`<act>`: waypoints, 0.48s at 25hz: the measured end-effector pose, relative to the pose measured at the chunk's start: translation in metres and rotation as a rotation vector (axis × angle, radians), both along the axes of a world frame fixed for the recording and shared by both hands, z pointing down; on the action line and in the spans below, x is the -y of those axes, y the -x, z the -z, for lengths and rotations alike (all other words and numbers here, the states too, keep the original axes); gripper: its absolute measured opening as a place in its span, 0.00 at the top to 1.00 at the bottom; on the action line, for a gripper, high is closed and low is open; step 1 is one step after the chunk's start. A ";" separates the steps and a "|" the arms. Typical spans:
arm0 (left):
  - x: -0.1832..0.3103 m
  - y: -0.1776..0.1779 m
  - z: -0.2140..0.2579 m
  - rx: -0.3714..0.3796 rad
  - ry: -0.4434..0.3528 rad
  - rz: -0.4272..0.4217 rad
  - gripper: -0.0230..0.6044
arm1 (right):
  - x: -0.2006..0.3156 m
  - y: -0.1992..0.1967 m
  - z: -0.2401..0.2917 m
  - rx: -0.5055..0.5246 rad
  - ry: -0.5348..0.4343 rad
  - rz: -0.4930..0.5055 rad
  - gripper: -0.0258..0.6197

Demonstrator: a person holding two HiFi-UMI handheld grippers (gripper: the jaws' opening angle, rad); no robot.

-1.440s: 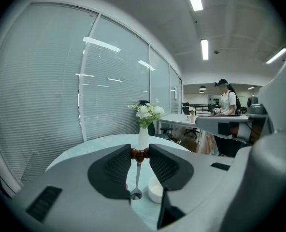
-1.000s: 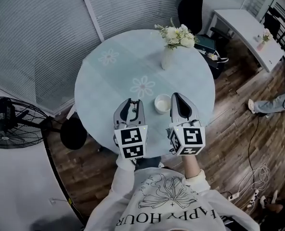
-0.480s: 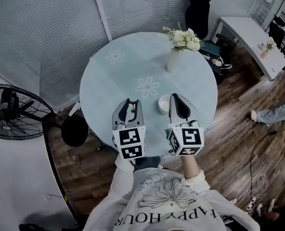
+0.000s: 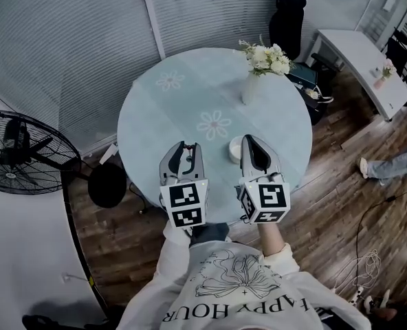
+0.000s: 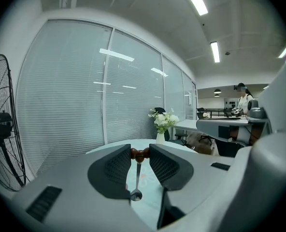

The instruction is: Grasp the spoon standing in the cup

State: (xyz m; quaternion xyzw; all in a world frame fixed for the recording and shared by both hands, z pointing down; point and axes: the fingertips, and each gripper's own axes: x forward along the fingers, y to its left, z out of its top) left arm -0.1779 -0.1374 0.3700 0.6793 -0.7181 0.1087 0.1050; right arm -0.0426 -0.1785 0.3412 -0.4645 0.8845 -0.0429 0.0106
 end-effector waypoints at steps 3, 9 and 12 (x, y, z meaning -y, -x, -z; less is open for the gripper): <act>-0.002 0.002 0.000 0.000 -0.001 0.001 0.77 | -0.002 0.002 0.000 -0.001 -0.001 0.000 0.94; -0.006 0.006 -0.003 -0.003 0.000 0.004 0.77 | -0.006 0.005 -0.002 -0.002 -0.006 -0.003 0.94; -0.006 0.005 -0.004 -0.006 0.002 0.003 0.77 | -0.006 0.004 -0.003 -0.002 -0.004 -0.006 0.94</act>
